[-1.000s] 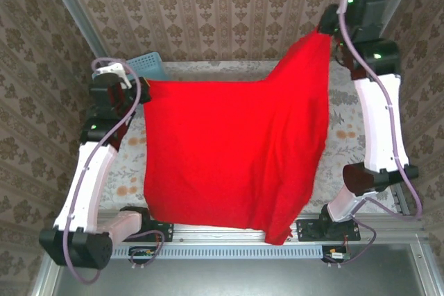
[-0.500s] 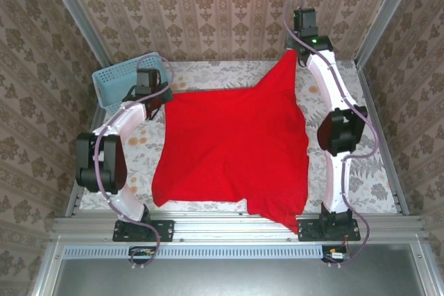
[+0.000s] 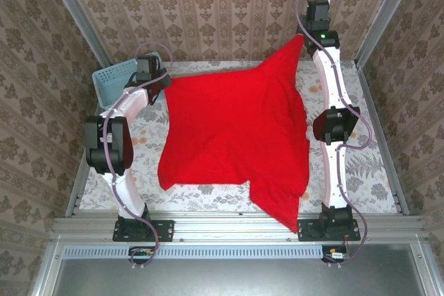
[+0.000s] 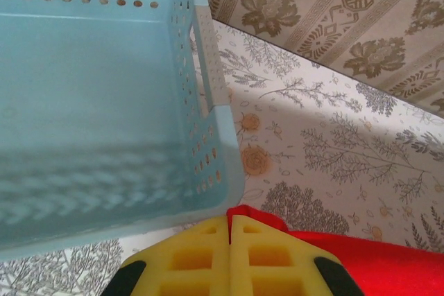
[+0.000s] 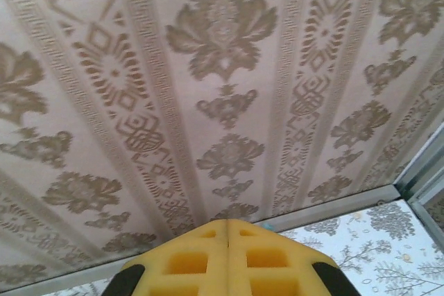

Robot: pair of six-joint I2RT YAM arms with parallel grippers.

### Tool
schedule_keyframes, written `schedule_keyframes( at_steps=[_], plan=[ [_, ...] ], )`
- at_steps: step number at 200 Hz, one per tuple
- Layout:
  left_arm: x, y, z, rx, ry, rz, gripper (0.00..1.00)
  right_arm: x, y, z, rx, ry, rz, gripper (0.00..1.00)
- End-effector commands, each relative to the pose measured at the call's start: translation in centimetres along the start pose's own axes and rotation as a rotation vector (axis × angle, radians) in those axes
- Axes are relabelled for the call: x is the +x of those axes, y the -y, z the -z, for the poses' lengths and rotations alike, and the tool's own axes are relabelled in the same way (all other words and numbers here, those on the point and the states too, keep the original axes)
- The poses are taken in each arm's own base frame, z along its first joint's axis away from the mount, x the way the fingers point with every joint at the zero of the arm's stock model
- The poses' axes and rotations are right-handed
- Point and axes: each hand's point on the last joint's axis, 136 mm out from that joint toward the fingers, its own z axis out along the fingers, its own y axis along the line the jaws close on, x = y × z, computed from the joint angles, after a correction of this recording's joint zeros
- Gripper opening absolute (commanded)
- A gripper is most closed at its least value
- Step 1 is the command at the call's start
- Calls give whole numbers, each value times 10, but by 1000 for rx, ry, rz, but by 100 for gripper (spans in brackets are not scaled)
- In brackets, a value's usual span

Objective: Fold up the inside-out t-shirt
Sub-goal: Flatten out the T-shirt at the center of the table, then fold the T-shirt at the center of the table.

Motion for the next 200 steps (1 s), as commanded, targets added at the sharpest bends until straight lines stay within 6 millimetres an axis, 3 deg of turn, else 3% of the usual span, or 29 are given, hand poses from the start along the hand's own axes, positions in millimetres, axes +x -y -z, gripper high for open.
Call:
schedule_keyframes(
  at_steps=[1, 56, 102, 152, 200],
  plan=[
    [-9, 0, -5, -15, 22, -23, 0, -3, -6, -8, -41, 28, -15, 0],
    [-9, 13, -14, 30, -23, -77, 0, 24, -28, -8, -131, -68, 12, 0],
    [4, 17, -18, 70, -72, -120, 0, 42, -46, 22, -185, -175, 67, 0],
    [15, 6, -21, 65, -84, -135, 0, 53, -20, 58, -115, -223, 27, 0],
    [10, 6, -25, 91, -44, -188, 0, 61, 11, 99, -47, -202, -6, 0]
  ],
)
